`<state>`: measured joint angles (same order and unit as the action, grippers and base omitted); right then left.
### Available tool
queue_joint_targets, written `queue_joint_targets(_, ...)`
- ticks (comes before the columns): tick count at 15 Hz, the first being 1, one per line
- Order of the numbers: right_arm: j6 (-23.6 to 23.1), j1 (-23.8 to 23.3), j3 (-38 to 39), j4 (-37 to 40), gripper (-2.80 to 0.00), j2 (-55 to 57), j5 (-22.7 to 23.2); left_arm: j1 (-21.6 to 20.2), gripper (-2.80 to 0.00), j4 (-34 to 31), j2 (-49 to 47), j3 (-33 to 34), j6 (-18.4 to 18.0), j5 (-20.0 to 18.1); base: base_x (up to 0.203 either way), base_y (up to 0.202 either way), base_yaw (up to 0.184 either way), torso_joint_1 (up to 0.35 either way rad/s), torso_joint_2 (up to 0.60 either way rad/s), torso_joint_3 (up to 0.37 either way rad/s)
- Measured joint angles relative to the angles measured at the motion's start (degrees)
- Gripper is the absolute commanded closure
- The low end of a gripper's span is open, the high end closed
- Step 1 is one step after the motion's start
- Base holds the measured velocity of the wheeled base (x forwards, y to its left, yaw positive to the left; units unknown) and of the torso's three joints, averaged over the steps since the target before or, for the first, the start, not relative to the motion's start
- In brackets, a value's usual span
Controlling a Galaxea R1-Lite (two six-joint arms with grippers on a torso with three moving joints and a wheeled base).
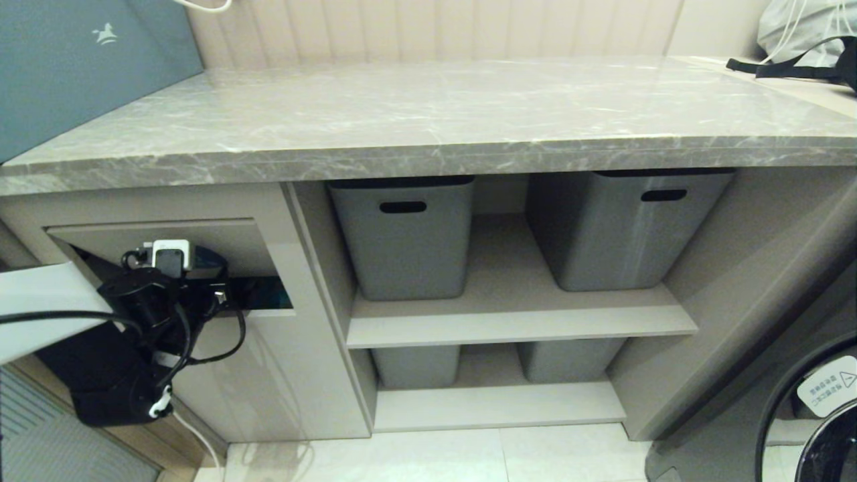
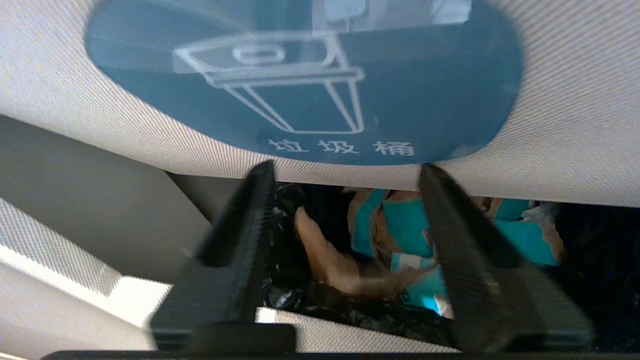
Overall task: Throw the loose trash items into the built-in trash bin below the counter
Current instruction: Put the garbage in the trash can
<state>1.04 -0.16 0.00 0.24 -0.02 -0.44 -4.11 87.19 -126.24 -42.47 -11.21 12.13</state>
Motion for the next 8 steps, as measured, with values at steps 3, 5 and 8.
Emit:
queue_joint_targets(3,0.0,0.0,0.0,0.0,0.0,0.0,0.0,0.3,-2.8,0.0,1.5,0.7,-1.0,0.0,0.0,0.0,0.0,0.0,0.0,0.0)
queue_joint_targets(5,0.0,0.0,0.0,0.0,0.0,0.0,0.0,0.6,-2.8,-0.1,3.9,3.1,-0.9,0.0,0.0,0.0,0.0,0.0,0.0,0.0)
queue_joint_targets(8,0.0,0.0,0.0,0.0,0.0,0.0,0.0,1.4,-2.8,0.0,9.2,9.5,-0.5,-0.1,0.0,0.0,0.0,0.0,0.0,0.0)
